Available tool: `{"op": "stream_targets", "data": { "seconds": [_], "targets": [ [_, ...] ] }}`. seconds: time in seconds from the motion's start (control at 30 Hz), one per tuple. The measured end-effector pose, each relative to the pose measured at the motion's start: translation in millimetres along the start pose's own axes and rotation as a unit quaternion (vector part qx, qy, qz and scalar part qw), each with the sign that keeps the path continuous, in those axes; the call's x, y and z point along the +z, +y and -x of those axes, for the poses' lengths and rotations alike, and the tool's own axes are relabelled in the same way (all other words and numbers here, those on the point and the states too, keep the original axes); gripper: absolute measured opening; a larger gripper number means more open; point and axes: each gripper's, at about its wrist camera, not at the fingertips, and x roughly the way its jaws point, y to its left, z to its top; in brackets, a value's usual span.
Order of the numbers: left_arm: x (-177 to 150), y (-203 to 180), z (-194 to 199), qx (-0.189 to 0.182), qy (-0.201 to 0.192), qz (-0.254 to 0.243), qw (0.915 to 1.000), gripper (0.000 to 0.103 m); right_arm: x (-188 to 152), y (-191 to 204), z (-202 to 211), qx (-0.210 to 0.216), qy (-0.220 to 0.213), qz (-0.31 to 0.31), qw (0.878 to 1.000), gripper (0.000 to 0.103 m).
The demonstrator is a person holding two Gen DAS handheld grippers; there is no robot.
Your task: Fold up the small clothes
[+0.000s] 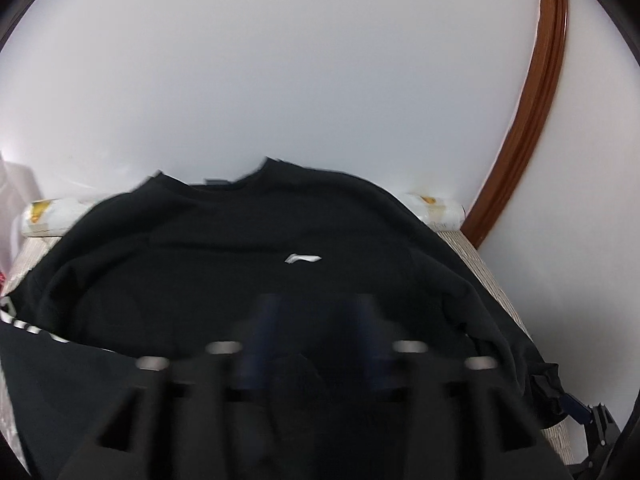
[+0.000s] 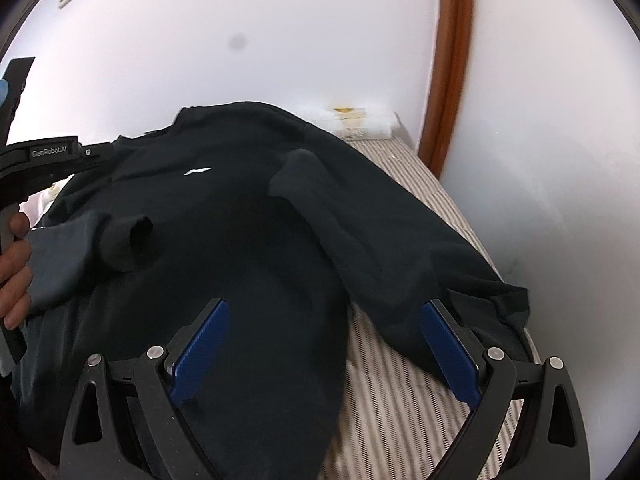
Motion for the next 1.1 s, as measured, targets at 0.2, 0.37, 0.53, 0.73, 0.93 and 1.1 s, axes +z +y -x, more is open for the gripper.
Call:
{"op": "stream_targets", "data": {
  "seconds": [0.2,0.37,0.53,0.73,0.93,1.1],
  "targets": [
    [2,48,47,0.060,-0.045,0.001,0.9972,0.078,10,40,1,0.038,-0.009,0.019,0.999,0.095],
    [-7,128,73,0.137,-0.040,0.037,0.9891,0.079,18,91,-9,0.088,-0.010,0.036,0.995,0.092],
    [-42,212,93,0.181,-0.023,0.097,0.9784,0.079,24,140,-32,0.140,0.009,0.035,0.989,0.087],
    [-70,269,84,0.204,0.006,0.133,0.9698,0.079,43,179,-70,0.128,0.025,0.039,0.991,0.087],
    [-89,296,66,0.172,0.032,0.149,0.9733,0.079,40,202,-113,0.125,0.070,0.041,0.989,0.083],
    [-92,286,54,0.151,0.046,0.141,0.9774,0.079,39,224,-129,0.120,0.070,0.080,0.987,0.037]
  ]
}}
